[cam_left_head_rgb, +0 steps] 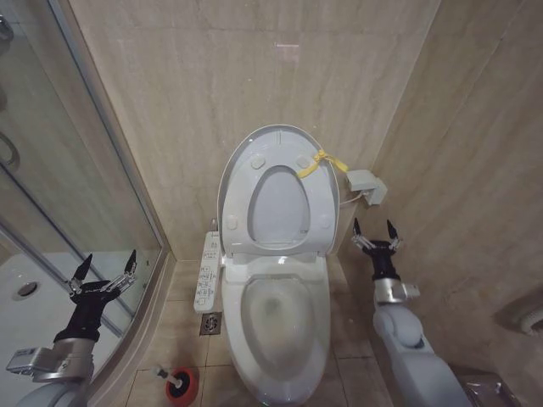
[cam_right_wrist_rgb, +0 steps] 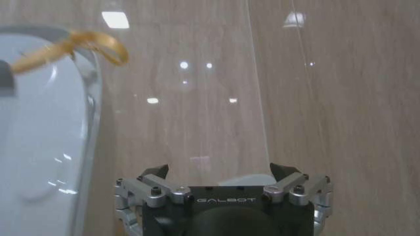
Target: Open the toilet lid, clean the toilet bowl with a toilet brush, close the toilet lid, and flush.
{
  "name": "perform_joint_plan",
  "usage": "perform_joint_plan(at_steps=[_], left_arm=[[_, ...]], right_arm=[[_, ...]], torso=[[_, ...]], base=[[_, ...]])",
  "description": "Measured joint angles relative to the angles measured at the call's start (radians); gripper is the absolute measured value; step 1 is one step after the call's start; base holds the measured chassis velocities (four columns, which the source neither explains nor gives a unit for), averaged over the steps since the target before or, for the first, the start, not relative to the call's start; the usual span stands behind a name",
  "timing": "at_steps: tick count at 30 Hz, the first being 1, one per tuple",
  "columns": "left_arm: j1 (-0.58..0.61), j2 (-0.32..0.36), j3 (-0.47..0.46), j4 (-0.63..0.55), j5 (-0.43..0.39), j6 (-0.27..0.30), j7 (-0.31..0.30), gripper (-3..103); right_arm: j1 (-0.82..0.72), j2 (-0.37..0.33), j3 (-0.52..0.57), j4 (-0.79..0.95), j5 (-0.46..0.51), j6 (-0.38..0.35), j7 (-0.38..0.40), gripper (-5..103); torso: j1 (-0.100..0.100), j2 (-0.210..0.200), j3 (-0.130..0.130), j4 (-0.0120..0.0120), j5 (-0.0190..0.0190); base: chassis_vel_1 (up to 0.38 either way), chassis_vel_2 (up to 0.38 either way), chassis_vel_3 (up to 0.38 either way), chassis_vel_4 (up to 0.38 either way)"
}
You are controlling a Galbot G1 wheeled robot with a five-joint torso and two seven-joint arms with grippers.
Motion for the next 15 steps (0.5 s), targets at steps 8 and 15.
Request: perform_joint_plan(at_steps=[8,15], left_arm=[[0.011,0.003,-0.012,-0.026,-0.005,0.002,0.002,100],[0.018,0.005,-0.028,-0.033,-0.008,0.003,0.003,100]], right_arm=[[0.135,-0.016,-0.045,-0.137,0.030,0.007,-0.010,100],[0.285,-0.013,-0.111,-0.219,0.056,-0.026,-0.024,100]], torso=[[0.000,0.000,0.000,-0.0003,0.0003],[0.000,0.000,0.000,0.0004,0.0000]], base=[[0.000,0.000,0.000,0.000],[0.000,0.000,0.000,0.000]])
